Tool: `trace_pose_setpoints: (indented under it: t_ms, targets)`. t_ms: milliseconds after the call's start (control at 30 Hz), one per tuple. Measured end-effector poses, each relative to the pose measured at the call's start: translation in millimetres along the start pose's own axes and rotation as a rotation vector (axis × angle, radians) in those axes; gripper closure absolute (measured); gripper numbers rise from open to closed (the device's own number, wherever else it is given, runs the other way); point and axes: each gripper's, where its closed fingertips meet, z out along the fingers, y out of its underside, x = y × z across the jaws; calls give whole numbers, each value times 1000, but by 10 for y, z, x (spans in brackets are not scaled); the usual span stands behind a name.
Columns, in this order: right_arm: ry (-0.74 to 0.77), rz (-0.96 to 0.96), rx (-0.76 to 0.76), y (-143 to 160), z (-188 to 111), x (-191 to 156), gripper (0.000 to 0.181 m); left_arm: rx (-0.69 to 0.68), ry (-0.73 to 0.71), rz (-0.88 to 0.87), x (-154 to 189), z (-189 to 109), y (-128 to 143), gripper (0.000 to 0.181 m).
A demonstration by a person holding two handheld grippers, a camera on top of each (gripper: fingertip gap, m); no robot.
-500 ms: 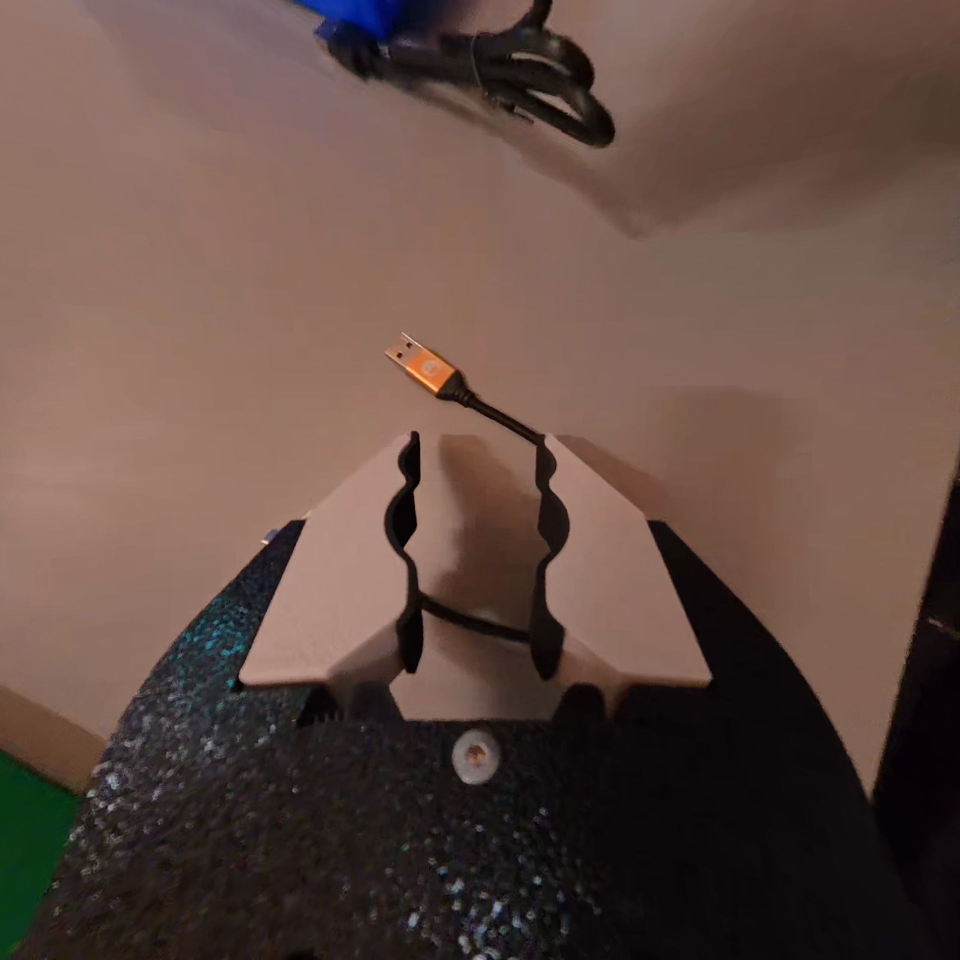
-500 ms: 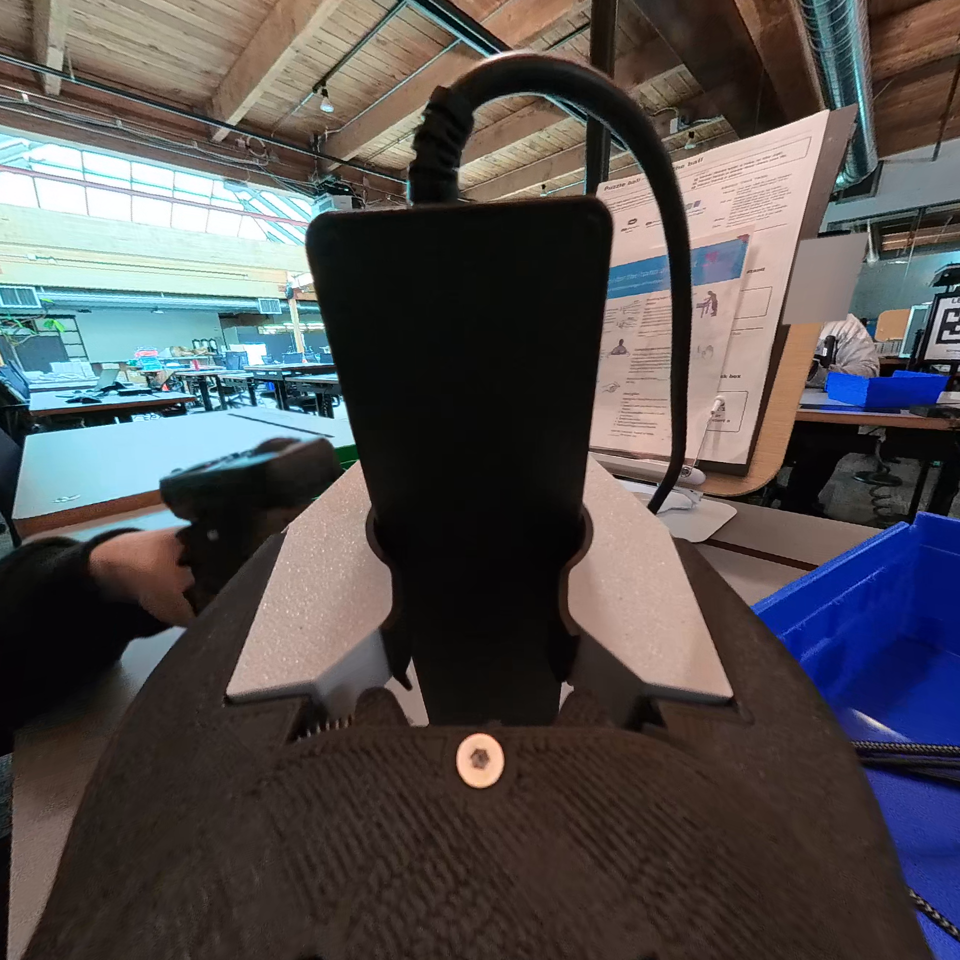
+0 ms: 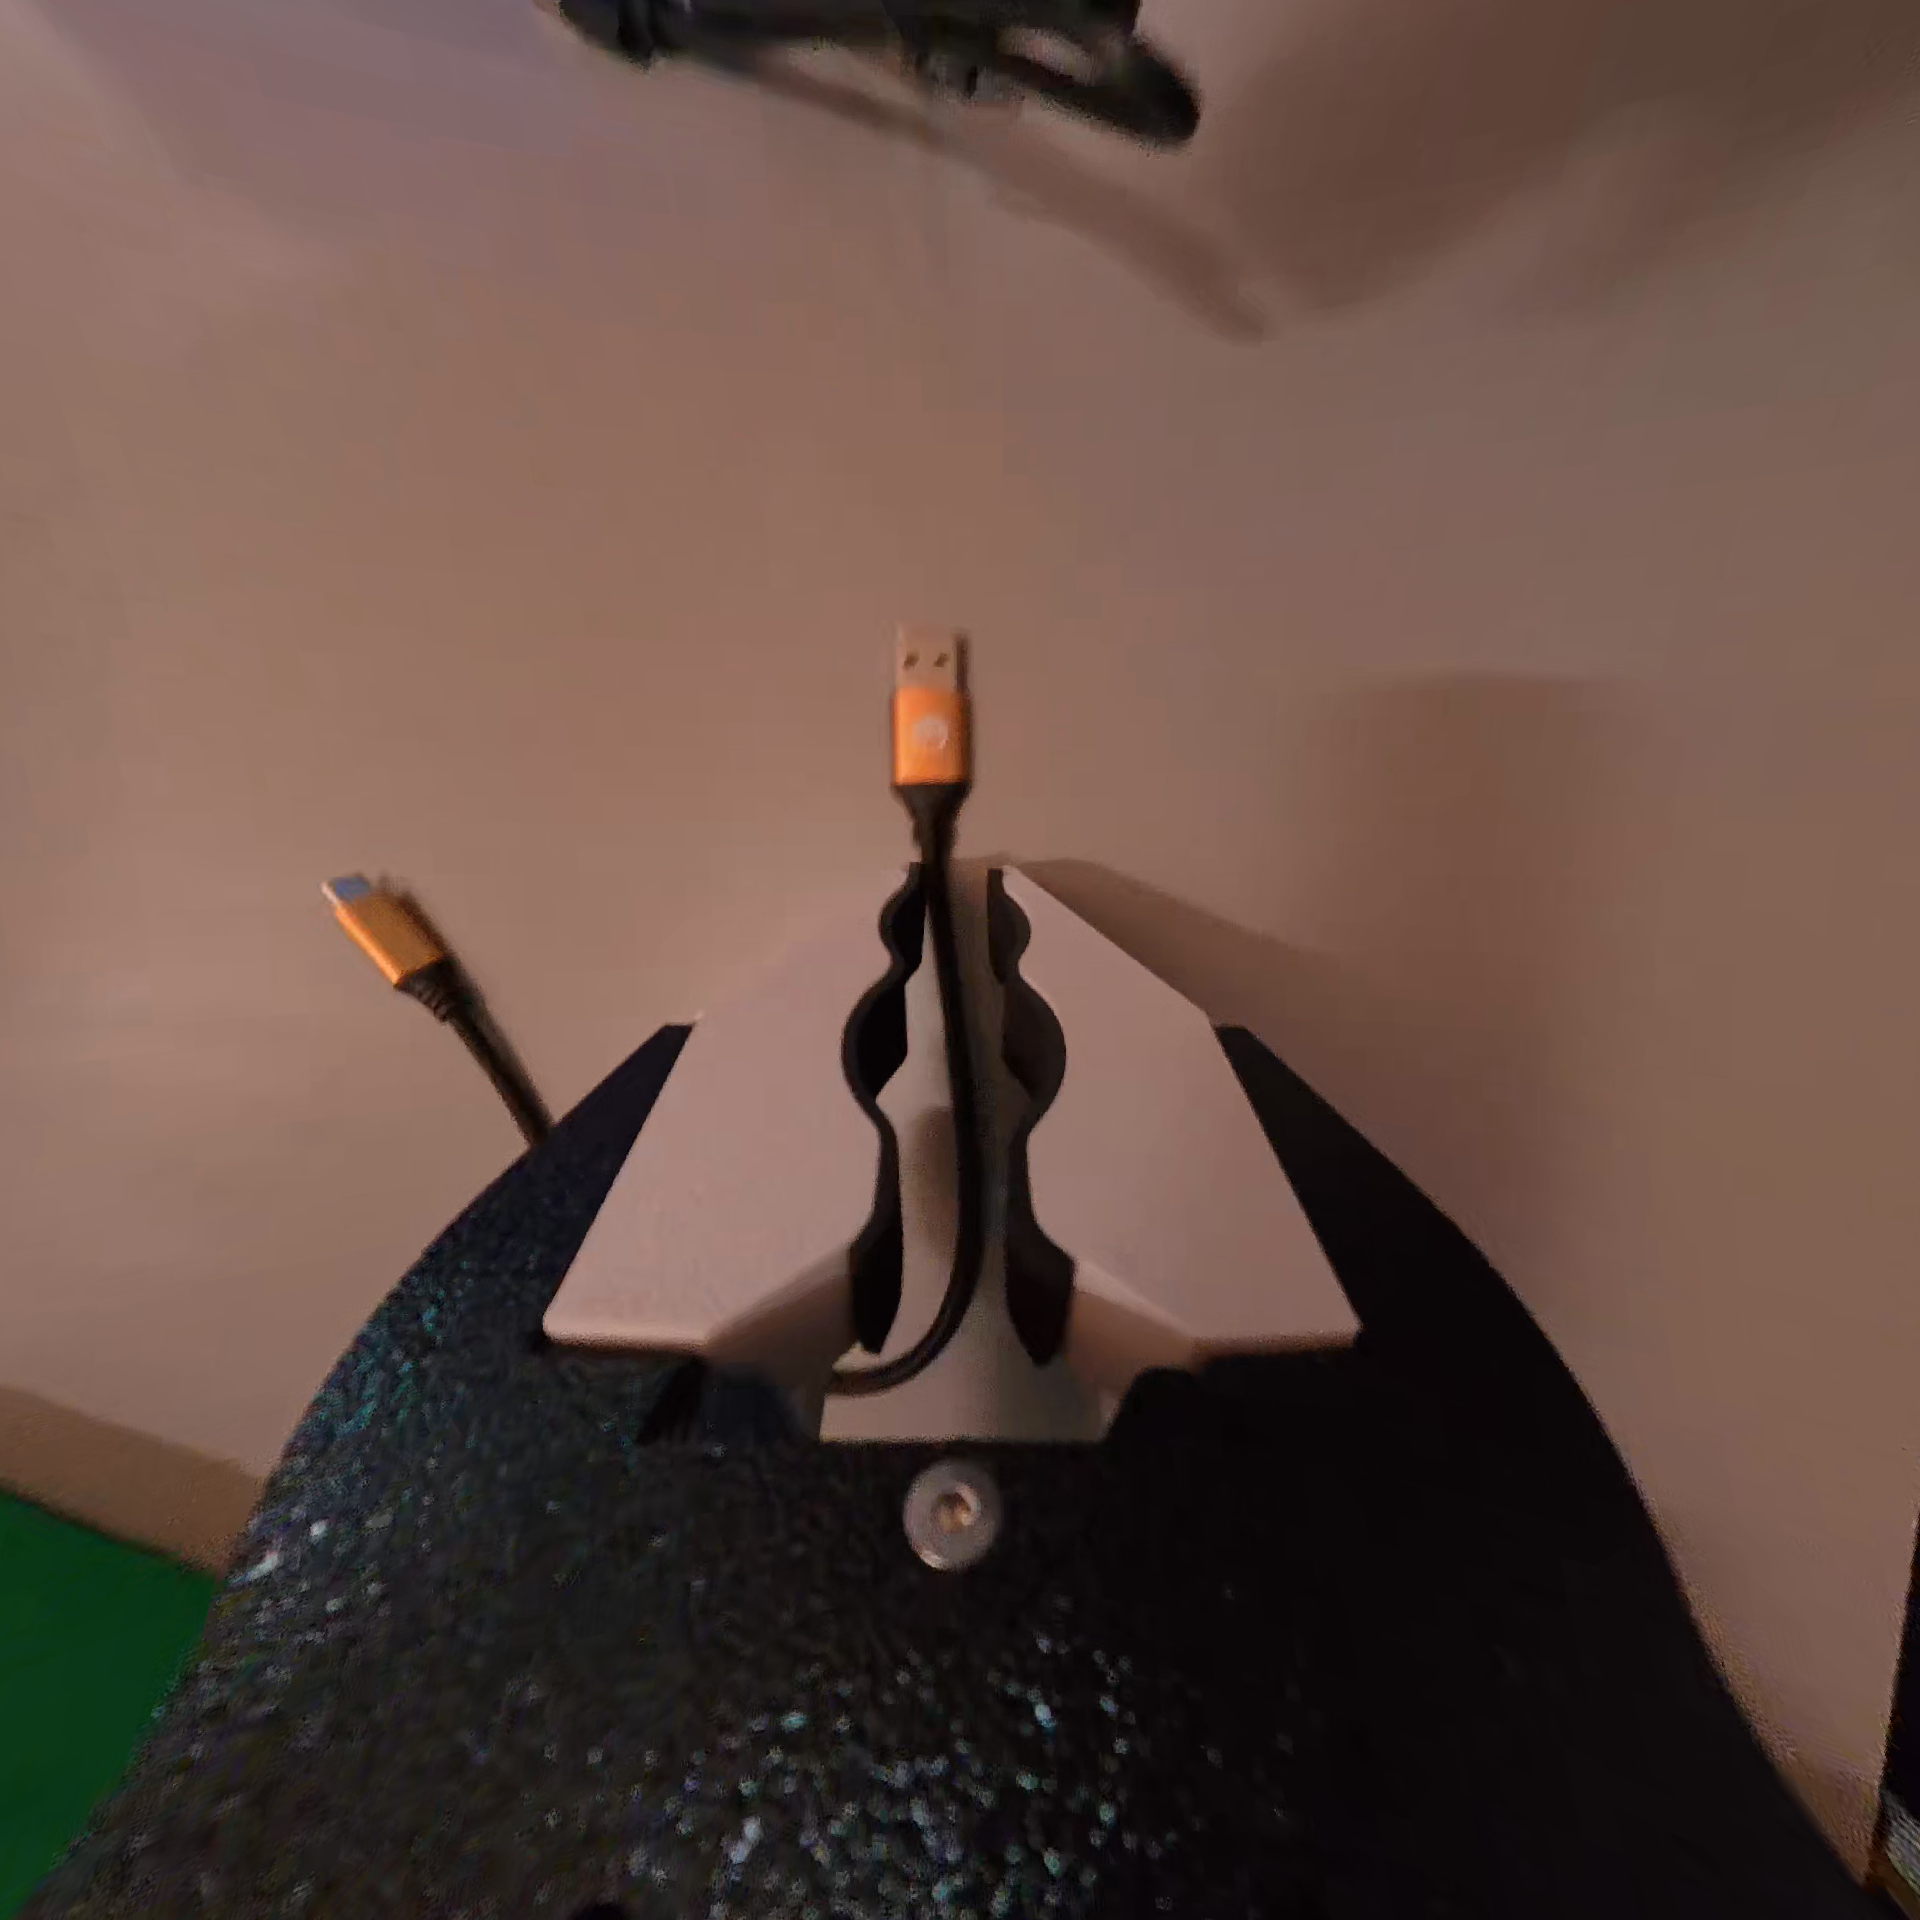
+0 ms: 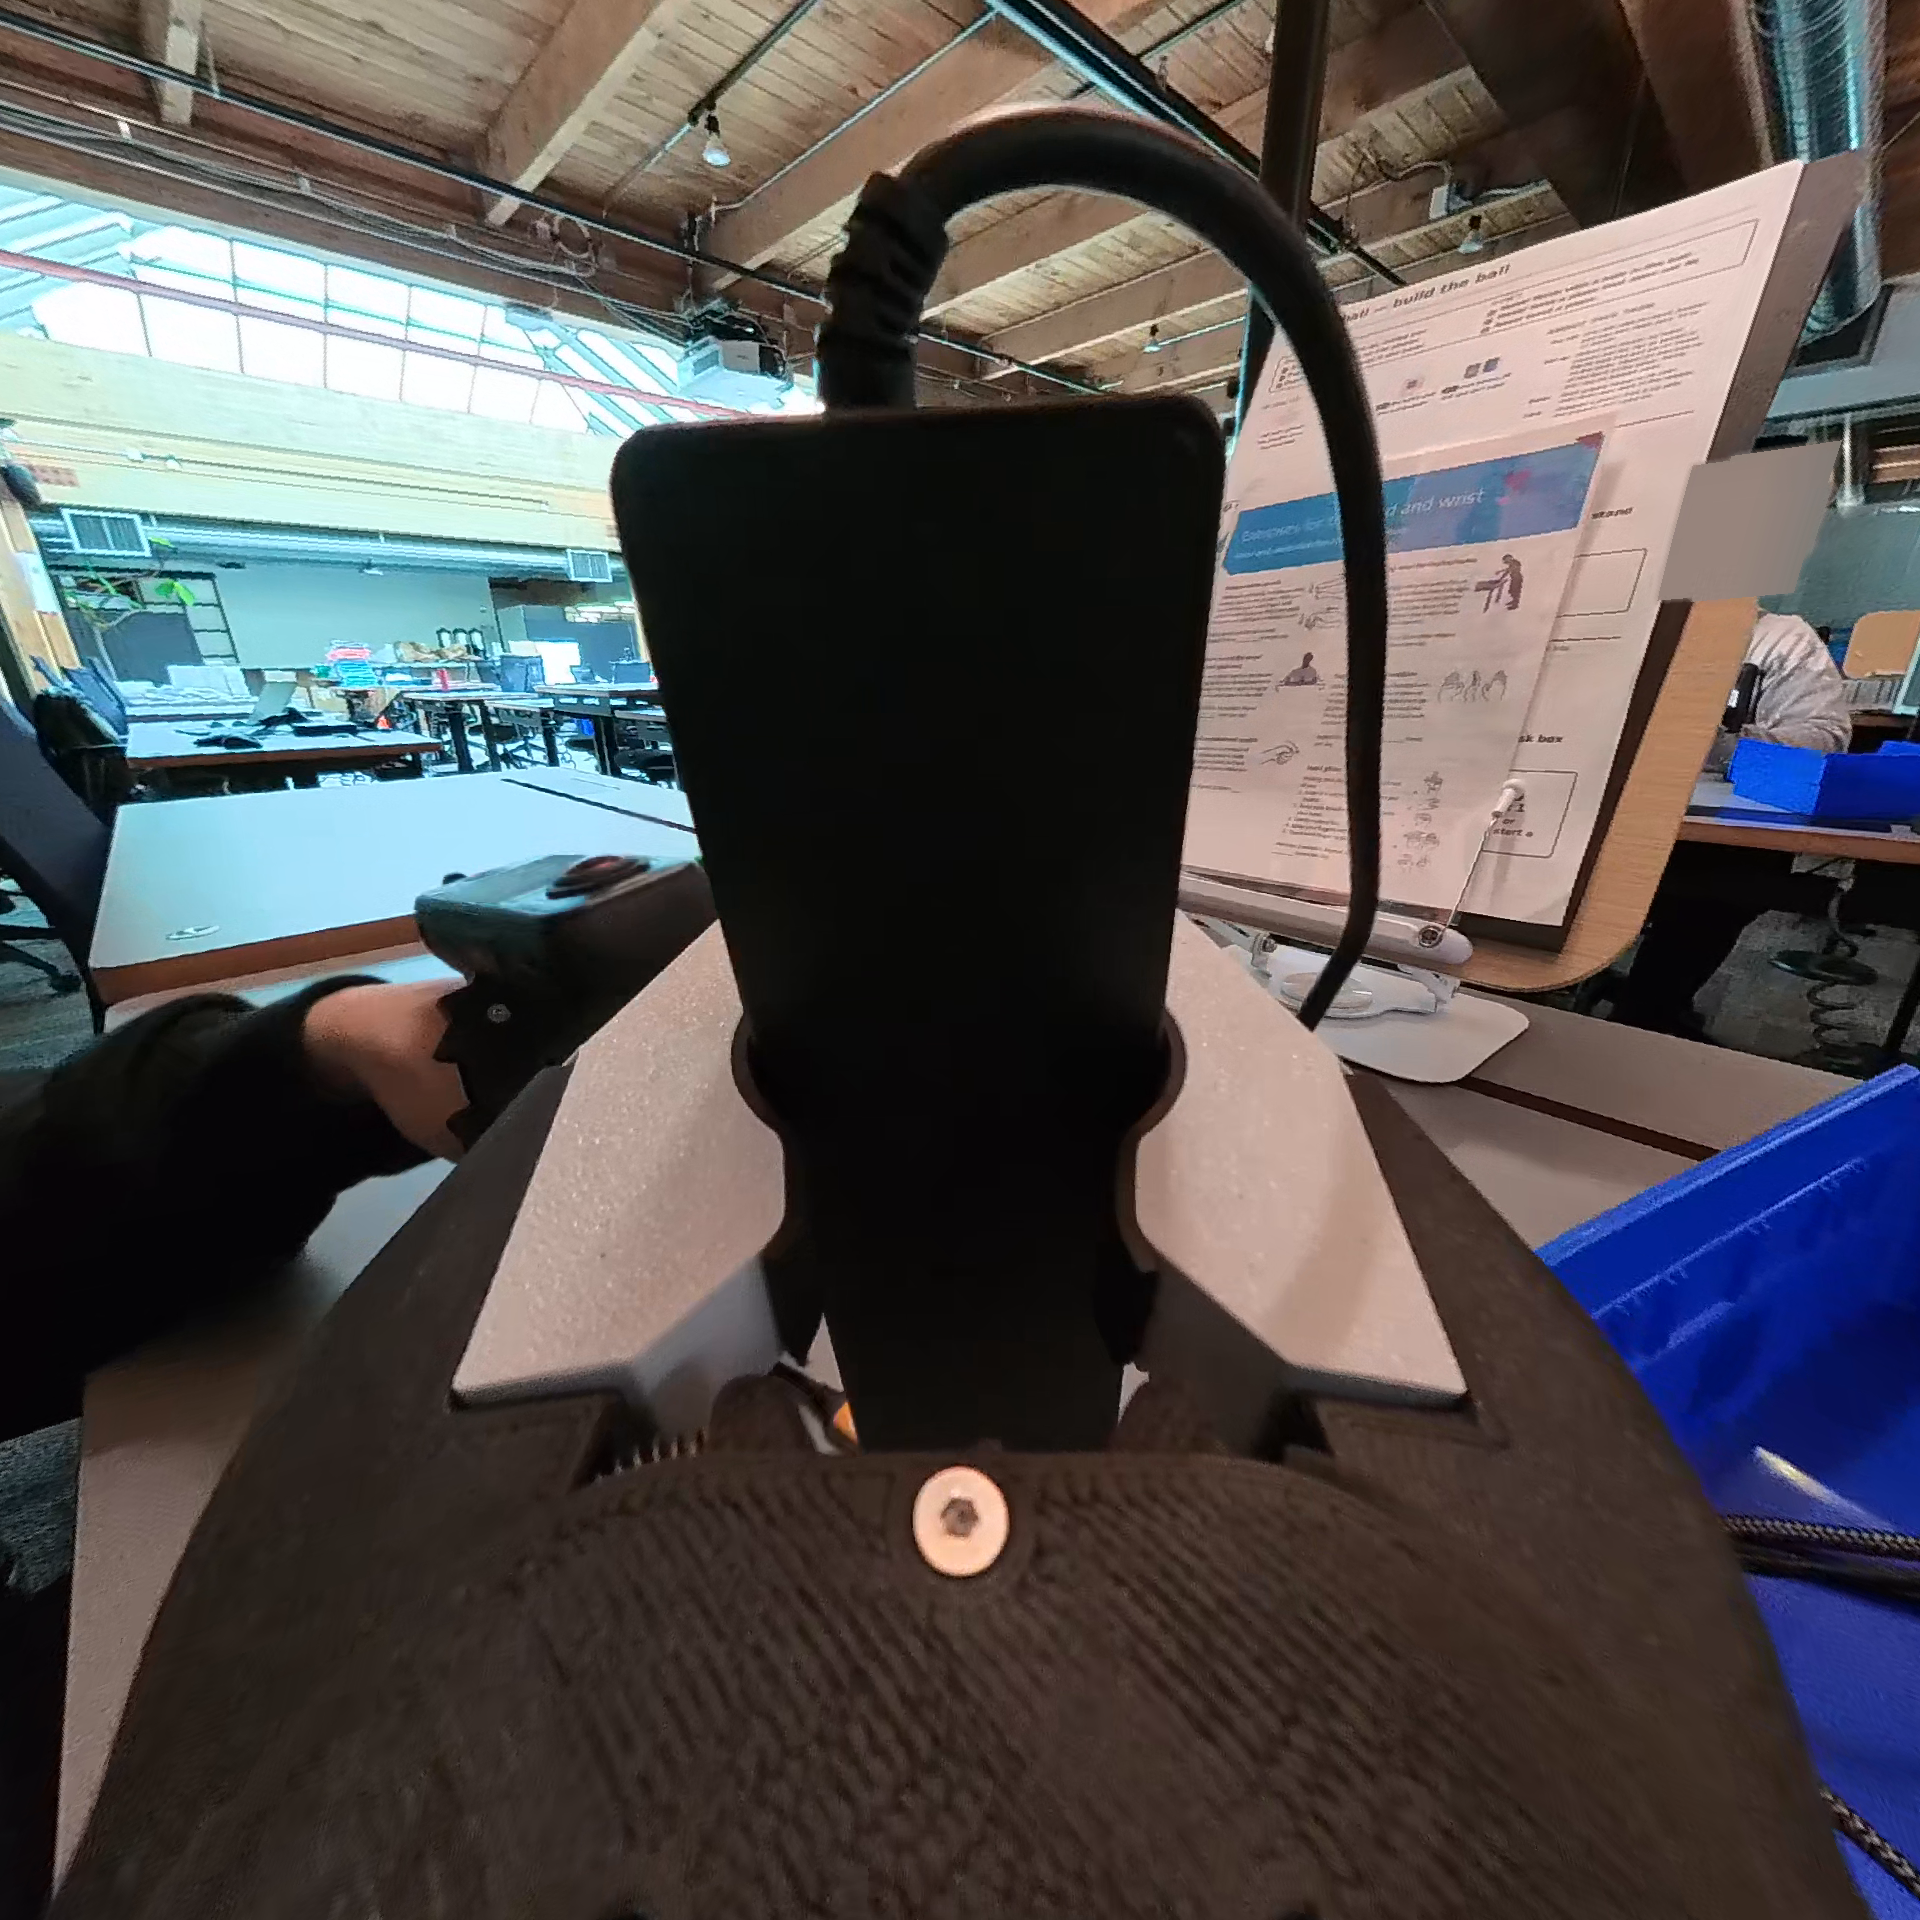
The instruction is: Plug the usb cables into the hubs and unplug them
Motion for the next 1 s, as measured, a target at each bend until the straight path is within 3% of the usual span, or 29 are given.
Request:
trace_pose_setpoints:
  t_ms: [33, 233, 400, 567, 633, 867, 1000]
  targets:
    - [1, -2, -1, 2, 1, -1, 118, 29, 16, 16, 36, 15, -56, 169]
    - [-11, -5, -3, 2, -4, -30, 118, 74, -76, 22, -80, 146, -121, 160]
    - [-105, 1, 6, 13, -5, -177, 118, 174, -10, -103, -73, 207, -172, 168]
    - [-187, 33, -21, 94, 24, -303, 118, 121, 22, -128, -69, 157, -107, 169]
    - [-223, 16, -40, 154, 41, -372, 118, 155, 37, -120, -50, 7, -170, 169]
    - [-423, 9, -108, 412, 151, -753, 118, 309, 70, 10, 69, -931, -444, 168]
    - [-462, -28, -157, 574, 260, -896, 118, 297, 54, 60, 103, -1177, -396, 168]
